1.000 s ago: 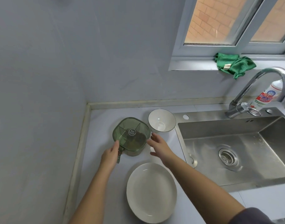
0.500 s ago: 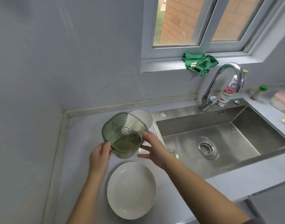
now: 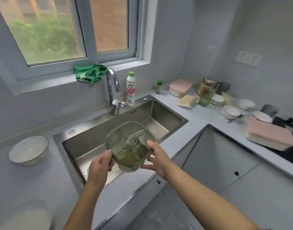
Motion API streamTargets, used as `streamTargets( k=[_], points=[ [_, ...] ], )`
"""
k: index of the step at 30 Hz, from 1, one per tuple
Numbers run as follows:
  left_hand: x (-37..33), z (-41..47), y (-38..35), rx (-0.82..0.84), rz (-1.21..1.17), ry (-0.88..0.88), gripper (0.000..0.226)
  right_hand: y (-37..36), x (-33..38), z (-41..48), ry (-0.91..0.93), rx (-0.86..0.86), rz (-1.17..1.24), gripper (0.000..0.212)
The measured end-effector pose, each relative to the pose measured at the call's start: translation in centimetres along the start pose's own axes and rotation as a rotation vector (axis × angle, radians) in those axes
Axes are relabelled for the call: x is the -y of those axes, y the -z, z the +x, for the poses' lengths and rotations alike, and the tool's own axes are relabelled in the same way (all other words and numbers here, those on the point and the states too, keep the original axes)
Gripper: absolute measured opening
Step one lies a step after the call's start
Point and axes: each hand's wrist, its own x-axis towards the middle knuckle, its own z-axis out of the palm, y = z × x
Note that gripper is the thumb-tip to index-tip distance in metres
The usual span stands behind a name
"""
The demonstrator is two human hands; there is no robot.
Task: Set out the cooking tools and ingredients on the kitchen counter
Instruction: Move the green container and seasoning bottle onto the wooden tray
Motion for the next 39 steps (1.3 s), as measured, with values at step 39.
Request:
streamTargets(
  k=[39],
  points=[
    [-7.1, 27.1, -56.0, 0.385, -0.094, 0.027, 0.050, 47.8, 26.0, 18.9, 0.124, -0.334, 0.210, 0.029]
  ],
)
